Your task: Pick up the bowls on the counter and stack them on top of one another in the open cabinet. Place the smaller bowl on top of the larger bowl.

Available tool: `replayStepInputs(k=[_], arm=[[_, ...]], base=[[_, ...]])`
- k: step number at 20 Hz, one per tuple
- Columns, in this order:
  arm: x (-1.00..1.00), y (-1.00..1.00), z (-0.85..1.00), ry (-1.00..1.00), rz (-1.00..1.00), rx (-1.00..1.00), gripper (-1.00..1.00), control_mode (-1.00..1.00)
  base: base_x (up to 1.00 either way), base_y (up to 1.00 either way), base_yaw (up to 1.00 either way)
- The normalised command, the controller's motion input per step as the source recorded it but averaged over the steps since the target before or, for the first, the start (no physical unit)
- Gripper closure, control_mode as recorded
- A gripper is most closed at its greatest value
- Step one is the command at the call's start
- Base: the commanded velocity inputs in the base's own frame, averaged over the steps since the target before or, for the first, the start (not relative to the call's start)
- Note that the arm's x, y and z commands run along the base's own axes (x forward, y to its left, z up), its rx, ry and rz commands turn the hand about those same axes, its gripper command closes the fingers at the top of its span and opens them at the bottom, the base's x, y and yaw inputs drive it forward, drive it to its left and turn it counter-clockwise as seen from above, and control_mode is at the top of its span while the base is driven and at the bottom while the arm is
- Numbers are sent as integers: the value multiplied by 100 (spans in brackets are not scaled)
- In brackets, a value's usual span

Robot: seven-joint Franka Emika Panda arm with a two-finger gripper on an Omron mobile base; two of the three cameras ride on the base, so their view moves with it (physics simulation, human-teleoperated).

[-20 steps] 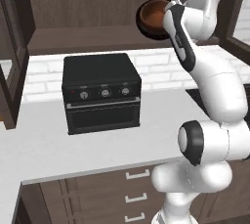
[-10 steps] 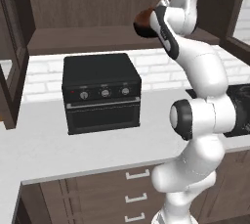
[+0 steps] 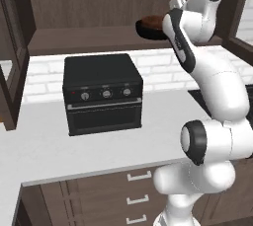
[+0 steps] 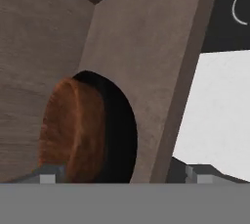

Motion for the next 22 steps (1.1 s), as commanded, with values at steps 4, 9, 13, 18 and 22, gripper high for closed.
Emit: replayStepInputs(k=[4, 9, 13, 18, 22], arm=[[-100, -26, -20, -10, -2, 2, -100, -100], [-100, -6, -83, 3, 0, -3, -100, -100], [-100, 18, -100, 3, 0, -33, -100, -100], [-89, 65, -100, 0, 12, -69, -100, -100], [-36, 53, -100, -7, 11, -84, -100, -100]], base=[[0, 0, 0], [0, 0, 0], [0, 0, 0], [0, 0, 0], [0, 0, 0]])
